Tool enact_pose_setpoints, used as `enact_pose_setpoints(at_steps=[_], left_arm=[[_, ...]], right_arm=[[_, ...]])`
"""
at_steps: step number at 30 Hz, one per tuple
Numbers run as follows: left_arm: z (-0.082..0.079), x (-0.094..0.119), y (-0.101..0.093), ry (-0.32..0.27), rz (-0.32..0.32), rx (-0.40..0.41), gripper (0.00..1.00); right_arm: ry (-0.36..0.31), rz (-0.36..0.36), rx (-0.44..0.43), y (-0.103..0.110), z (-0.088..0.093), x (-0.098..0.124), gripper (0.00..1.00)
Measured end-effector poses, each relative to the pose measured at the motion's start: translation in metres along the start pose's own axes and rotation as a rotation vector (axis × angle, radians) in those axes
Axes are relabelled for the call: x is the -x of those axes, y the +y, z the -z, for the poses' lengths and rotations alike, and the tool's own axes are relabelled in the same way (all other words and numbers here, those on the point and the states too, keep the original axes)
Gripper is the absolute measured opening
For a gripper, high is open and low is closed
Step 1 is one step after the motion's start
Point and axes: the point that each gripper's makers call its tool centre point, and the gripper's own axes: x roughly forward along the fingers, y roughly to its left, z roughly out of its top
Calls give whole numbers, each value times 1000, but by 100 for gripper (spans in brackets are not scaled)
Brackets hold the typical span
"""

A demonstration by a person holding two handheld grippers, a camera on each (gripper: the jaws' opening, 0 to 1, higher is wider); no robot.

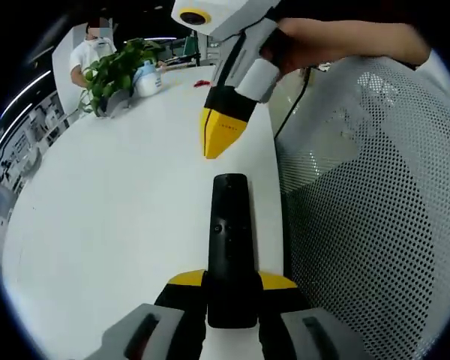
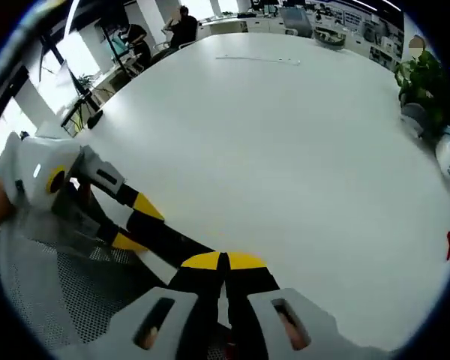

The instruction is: Press the specified remote control buttons in sequence, fully releasing each button before pressing the next.

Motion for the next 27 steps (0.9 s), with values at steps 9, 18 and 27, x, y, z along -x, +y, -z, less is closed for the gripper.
enact_pose_setpoints(at_steps=[9, 18, 27], left_arm=[[0, 0, 0, -1, -1, 3, 25], [0, 0, 0, -1, 0, 3, 25], [0, 0, 0, 1, 2, 3, 25]], right_arm=[[135, -26, -22, 9, 17, -7, 0], [161, 9, 13, 4, 21, -10, 0], [186, 19, 45, 2, 25, -14, 0]])
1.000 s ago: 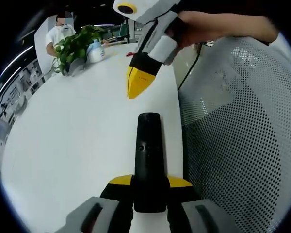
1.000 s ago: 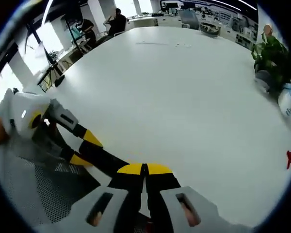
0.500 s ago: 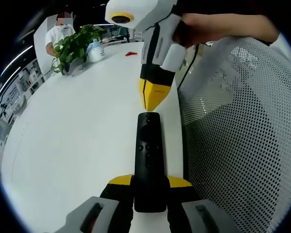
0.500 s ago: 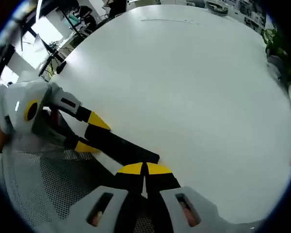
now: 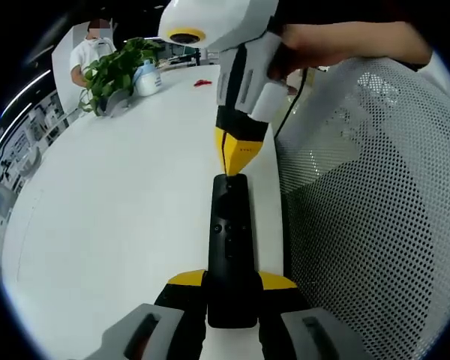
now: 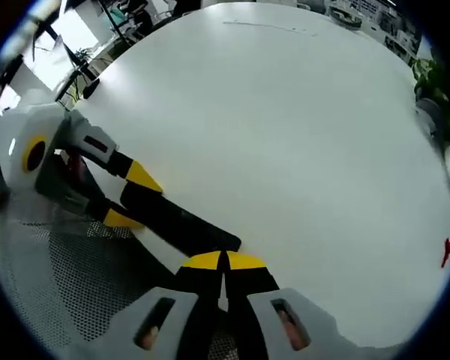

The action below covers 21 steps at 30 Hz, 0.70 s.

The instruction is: Press the specified remote control buttons in sequence, fully releasing each button before pressing the next.

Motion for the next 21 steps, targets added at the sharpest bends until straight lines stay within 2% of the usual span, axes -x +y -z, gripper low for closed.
enact_pose_setpoints(at_steps=[3, 5, 21], left_arm=[[0, 0, 0, 1, 1, -1, 25], [0, 0, 0, 2, 2, -2, 25], [0, 0, 0, 3, 5, -3, 25]], right_arm=[[35, 25, 40, -1, 5, -3, 0], [29, 33, 64, 2, 4, -4, 0], [9, 37, 79, -1, -1, -4, 0]])
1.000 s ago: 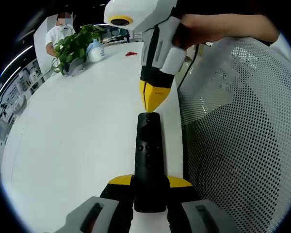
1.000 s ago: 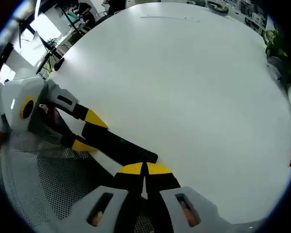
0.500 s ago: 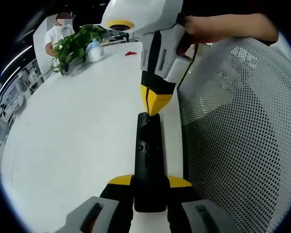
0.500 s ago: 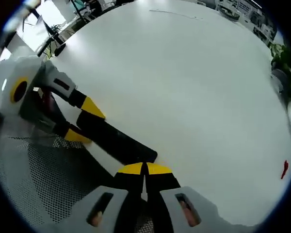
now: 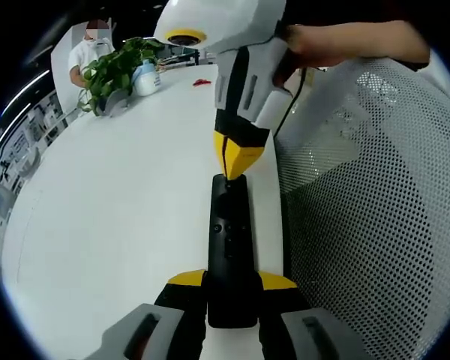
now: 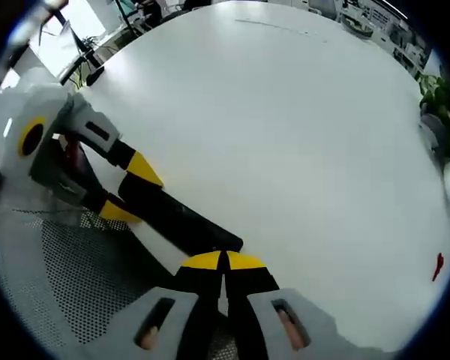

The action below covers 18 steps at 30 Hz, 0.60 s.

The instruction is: Press the specified remote control buttons in sequence, fully releasing each button before pressing the next.

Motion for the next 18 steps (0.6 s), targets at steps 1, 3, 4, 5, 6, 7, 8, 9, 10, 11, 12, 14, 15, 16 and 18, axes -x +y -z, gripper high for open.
enact_pose_setpoints(at_steps=[1, 3, 4, 5, 6, 7, 8, 9, 10, 11, 12, 14, 15, 16, 18], left_arm=[[0, 0, 0, 0, 0, 0, 25], [0, 0, 0, -1, 0, 0, 25], [0, 0, 0, -2, 0, 1, 25], [0, 0, 0, -2, 1, 3, 25], [0, 0, 0, -2, 2, 2, 25], [0, 0, 0, -1, 3, 1, 25], [0, 0, 0, -1, 3, 1, 25], [0, 0, 0, -1, 4, 1, 25], [0, 0, 0, -1, 4, 1, 25], [0, 0, 0, -2, 5, 1, 25], [0, 0, 0, -3, 5, 2, 25], [0, 1, 0, -2, 8, 2, 25], [0, 1, 0, 0, 10, 5, 25], [2, 2, 1, 1, 13, 16, 25], [3, 3, 2, 0, 10, 23, 25]], right_arm=[[0, 1, 6, 1, 0, 0, 0], [-1, 10, 22, 1, 0, 0, 0], [0, 16, 34, 1, 0, -1, 0], [0, 18, 46, 1, 0, 0, 0], [2, 20, 45, 0, 0, -1, 0], [1, 25, 48, 0, 0, -1, 0], [4, 32, 59, 1, 0, -1, 0], [7, 36, 67, 1, 0, -1, 0], [14, 39, 67, 1, -1, -1, 0], [19, 42, 63, 0, -1, -2, 0], [23, 44, 65, 0, -1, -2, 0], [22, 43, 60, -1, 0, -1, 0], [19, 38, 51, -1, 0, -1, 0], [13, 33, 43, -2, 0, -1, 0], [0, 23, 14, -2, 1, 0, 0]])
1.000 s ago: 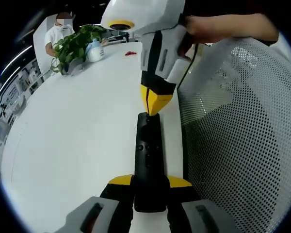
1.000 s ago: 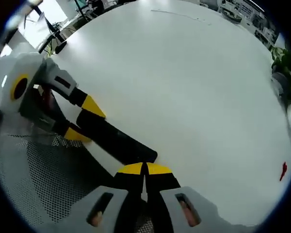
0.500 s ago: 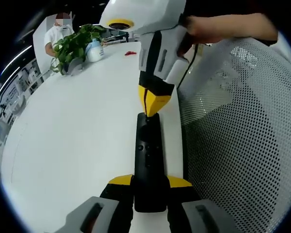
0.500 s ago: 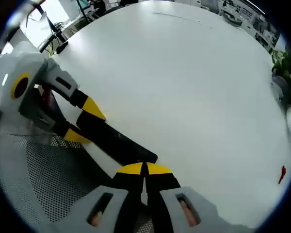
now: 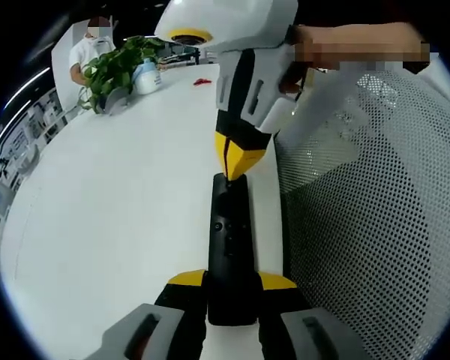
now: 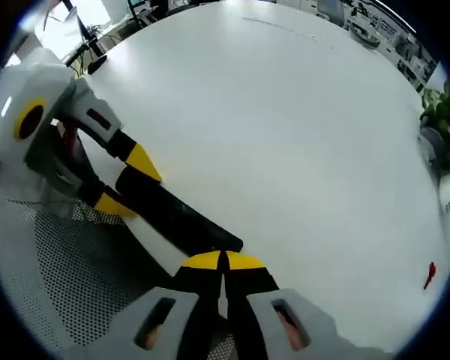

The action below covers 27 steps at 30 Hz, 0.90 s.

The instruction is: Press the specified remote control buttons in sequence, fully releasing each button before pressing the next.

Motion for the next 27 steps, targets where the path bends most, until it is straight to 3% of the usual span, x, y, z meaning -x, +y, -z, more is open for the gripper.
enact_pose_setpoints(at_steps=[8, 19, 27], left_arm=[[0, 0, 0, 2, -5, 3, 24], [-1, -1, 0, 5, -6, -3, 24], [-1, -1, -1, 11, -2, -21, 24]], right_arm=[[-32, -21, -22, 1, 0, 1, 0], [-13, -44, -90, 1, 0, 2, 0], [-58, -82, -101, 9, -8, 7, 0]])
